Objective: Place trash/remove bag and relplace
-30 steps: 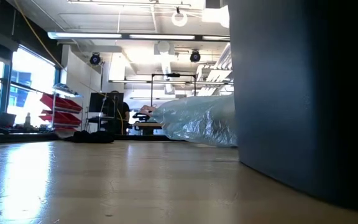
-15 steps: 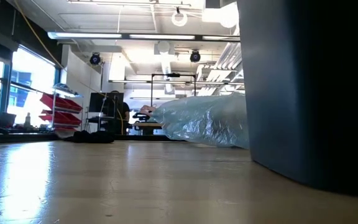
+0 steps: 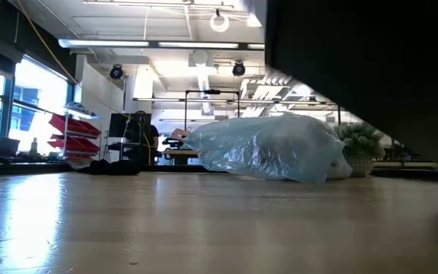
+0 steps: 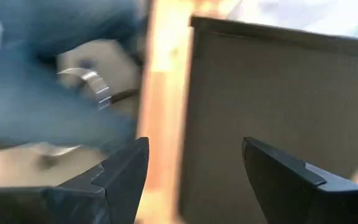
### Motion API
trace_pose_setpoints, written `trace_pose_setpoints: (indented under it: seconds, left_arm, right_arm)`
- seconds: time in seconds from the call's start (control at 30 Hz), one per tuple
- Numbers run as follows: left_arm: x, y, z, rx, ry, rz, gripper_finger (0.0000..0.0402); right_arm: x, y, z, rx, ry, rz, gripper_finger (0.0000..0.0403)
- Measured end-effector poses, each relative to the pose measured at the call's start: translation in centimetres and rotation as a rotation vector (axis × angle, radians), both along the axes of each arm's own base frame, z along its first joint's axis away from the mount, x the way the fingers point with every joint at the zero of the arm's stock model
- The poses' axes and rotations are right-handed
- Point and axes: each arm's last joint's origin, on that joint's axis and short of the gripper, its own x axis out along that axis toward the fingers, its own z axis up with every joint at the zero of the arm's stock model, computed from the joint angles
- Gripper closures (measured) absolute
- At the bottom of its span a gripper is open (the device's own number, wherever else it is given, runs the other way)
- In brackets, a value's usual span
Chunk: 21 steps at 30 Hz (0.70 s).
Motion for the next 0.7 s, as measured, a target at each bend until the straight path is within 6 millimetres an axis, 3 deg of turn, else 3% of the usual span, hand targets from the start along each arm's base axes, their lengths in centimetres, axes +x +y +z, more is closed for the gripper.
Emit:
trace_pose_setpoints:
  seconds: [0.17, 0.37, 0.47, 0.57, 0.7]
  left_arm:
    - [0.2, 0.0, 0.0, 0.053, -0.020, 0.005, 0.0402]
    - [-0.2, 0.0, 0.6, 0.028, -0.024, 0.026, 0.0402]
    - [-0.8, -0.1, 1.2, -0.134, -0.009, 0.045, 0.0401]
    - [-1.0, 0.8, 1.6, -0.427, 0.069, 0.058, 0.0394]
    - [-0.3, 1.8, 0.0, -0.644, 0.173, 0.116, 0.0361]
  right_arm:
    - [0.1, 1.0, -3.5, -0.165, 0.009, -0.021, 0.0158]
    - [0.4, 1.2, -6.6, -0.224, 0.099, -0.073, 0.0158]
    - [0.4, 1.2, -7.3, -0.223, 0.129, -0.084, 0.0158]
    - [0.3, 1.2, -7.3, -0.215, 0.133, -0.100, 0.0158]
    - [0.5, 1.3, -7.2, -0.217, 0.092, -0.112, 0.0158]
